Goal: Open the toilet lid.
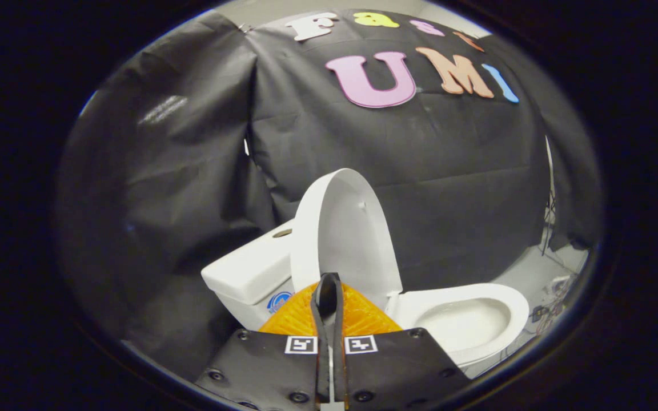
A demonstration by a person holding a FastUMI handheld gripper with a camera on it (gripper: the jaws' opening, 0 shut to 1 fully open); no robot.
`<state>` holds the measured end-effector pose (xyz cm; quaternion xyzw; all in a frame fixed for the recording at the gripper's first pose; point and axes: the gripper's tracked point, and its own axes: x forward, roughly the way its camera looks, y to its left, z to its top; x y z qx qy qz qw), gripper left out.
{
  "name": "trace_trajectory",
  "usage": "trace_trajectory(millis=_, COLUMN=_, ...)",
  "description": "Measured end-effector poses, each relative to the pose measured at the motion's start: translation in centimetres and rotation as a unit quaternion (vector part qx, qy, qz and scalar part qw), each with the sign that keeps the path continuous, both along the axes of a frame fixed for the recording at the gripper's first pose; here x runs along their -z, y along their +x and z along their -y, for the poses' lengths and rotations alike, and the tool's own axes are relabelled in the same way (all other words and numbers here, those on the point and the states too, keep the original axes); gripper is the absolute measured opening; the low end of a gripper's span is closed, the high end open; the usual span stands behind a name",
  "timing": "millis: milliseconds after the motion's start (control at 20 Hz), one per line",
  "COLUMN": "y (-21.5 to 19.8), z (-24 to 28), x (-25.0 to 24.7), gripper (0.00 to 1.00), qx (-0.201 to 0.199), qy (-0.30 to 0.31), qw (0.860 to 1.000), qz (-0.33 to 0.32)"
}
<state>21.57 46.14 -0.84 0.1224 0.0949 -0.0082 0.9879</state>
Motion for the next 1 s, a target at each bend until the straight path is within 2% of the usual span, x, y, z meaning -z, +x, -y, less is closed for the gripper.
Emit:
trace_trajectory(millis=100, y=0.3, z=-0.5, x=0.1, gripper=0.03, qx=-0.003, qy=-0.02, qw=1.0, qz=0.005)
trace_trajectory(millis=250, y=0.6, z=-0.9, x=0.1, gripper=0.03, qx=0.013, qy=-0.037, qw=0.999, qz=0.012)
trace_trajectory(millis=300, y=0.5, z=-1.9, x=0.1, gripper=0.09, qx=-0.005, qy=-0.037, qw=0.999, qz=0.018)
trace_trajectory(millis=400, y=1.0, z=-2.9, x=0.7, gripper=0.21, qx=-0.01, qy=-0.03, qw=0.999, qz=0.022)
trace_trajectory(millis=550, y=0.9, z=-3.7, x=0.7, gripper=0.21, qx=-0.014, qy=-0.012, qw=1.0, qz=0.025)
trace_trajectory(millis=750, y=1.0, z=-6.4, x=3.0, gripper=0.57, qx=-0.058, qy=0.025, qw=0.998, qz=-0.016)
trace_trajectory(millis=900, y=0.8, z=-7.2, x=3.1, gripper=0.84, qx=-0.074, qy=0.015, qw=0.997, qz=-0.021)
trace_trajectory(millis=1000, y=0.4, z=-7.4, x=3.0, gripper=0.91, qx=-0.076, qy=-0.002, qw=0.997, qz=-0.021)
